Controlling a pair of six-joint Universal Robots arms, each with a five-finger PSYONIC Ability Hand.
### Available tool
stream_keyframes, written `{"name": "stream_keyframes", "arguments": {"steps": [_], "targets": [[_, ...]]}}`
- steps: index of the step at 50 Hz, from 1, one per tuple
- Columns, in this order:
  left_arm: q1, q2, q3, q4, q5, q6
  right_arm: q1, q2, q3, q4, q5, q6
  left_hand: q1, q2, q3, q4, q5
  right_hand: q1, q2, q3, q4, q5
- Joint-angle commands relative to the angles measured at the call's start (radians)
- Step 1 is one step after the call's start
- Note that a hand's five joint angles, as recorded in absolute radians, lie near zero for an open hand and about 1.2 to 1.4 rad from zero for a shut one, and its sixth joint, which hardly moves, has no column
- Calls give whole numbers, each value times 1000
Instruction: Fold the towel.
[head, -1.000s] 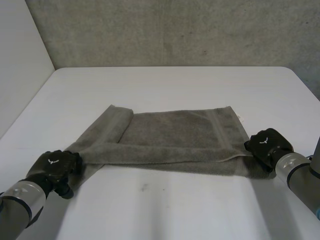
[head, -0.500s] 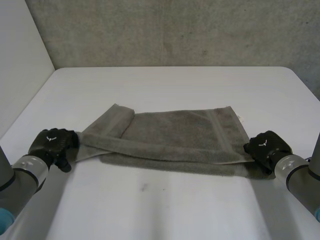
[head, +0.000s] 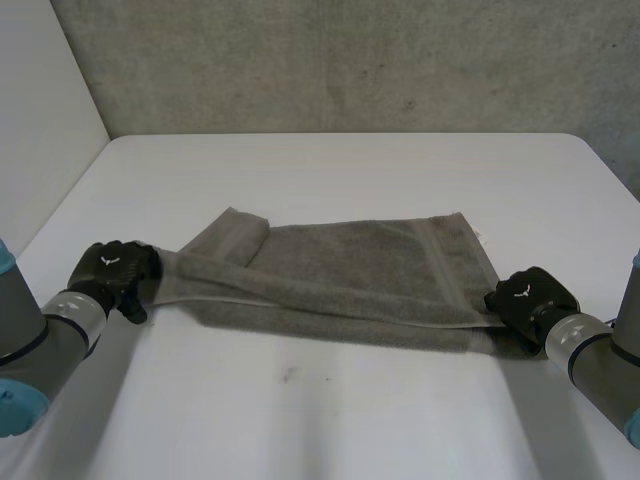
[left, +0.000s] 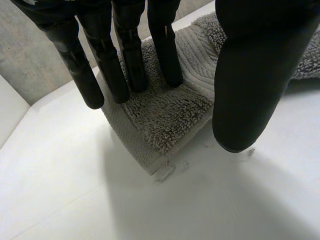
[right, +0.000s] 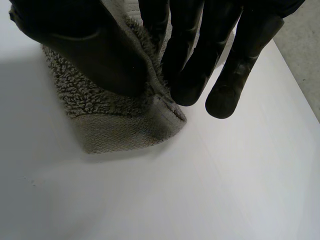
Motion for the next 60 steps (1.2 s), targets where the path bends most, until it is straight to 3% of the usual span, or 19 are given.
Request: {"name": "stream_keyframes", "arguments": {"steps": [1, 55, 59, 60], "targets": [[-1, -22, 27, 0, 0, 0, 0, 2, 0, 0, 0, 0, 95, 97, 98, 98, 98, 65, 63, 53, 58, 43], [-35, -186, 225, 26, 6, 9, 0, 16, -5, -4, -2, 0, 162, 164, 165, 165, 165, 65, 63, 53, 58, 43], [-38, -191, 231, 26, 6, 9, 0, 21, -5, -8, -2, -8, 327, 329, 330, 330, 330, 65, 63, 53, 58, 43], [-41, -189, 233, 26, 6, 9, 0, 21, -5, -8, -2, -8, 507, 509, 510, 510, 510, 65, 63, 53, 58, 43]]}}
